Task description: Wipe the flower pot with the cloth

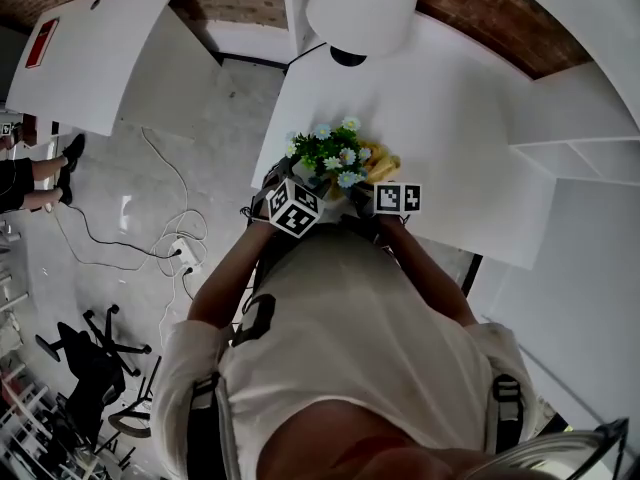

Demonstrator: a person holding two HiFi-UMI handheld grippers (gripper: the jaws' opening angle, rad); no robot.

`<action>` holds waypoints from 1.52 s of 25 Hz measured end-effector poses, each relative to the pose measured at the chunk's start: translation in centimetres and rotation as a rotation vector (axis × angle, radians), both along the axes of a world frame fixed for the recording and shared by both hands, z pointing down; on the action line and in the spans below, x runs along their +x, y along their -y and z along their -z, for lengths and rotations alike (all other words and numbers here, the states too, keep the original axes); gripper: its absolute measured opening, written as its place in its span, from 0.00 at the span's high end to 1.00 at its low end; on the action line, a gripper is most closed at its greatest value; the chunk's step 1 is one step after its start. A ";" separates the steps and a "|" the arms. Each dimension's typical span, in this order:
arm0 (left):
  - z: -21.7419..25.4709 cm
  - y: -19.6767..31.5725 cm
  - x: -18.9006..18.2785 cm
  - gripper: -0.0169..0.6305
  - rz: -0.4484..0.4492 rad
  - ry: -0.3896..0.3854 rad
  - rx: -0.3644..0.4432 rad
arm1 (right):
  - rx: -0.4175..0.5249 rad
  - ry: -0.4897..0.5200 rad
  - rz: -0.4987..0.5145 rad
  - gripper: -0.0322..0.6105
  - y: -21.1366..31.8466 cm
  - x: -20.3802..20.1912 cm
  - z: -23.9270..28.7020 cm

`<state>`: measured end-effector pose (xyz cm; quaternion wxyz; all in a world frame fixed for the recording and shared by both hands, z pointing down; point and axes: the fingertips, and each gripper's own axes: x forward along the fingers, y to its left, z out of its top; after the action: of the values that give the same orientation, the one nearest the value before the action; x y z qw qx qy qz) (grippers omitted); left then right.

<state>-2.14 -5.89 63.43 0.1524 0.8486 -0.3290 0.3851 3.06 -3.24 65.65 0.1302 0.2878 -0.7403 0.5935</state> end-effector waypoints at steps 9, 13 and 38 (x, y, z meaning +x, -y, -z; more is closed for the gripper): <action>-0.2 -0.4 -1.0 0.43 0.012 -0.004 -0.023 | 0.016 0.066 0.040 0.86 1.2 2.7 3.7; 0.5 0.3 -1.2 0.43 0.017 -0.018 0.001 | 0.098 0.119 0.025 0.86 3.6 3.5 7.6; 0.7 1.0 0.6 0.43 -0.040 -0.076 0.005 | 0.165 0.119 0.081 0.86 5.7 4.4 6.4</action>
<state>-1.54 -6.89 62.71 0.1547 0.8695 -0.3068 0.3547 7.46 -8.97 59.20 0.0860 0.2316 -0.8040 0.5409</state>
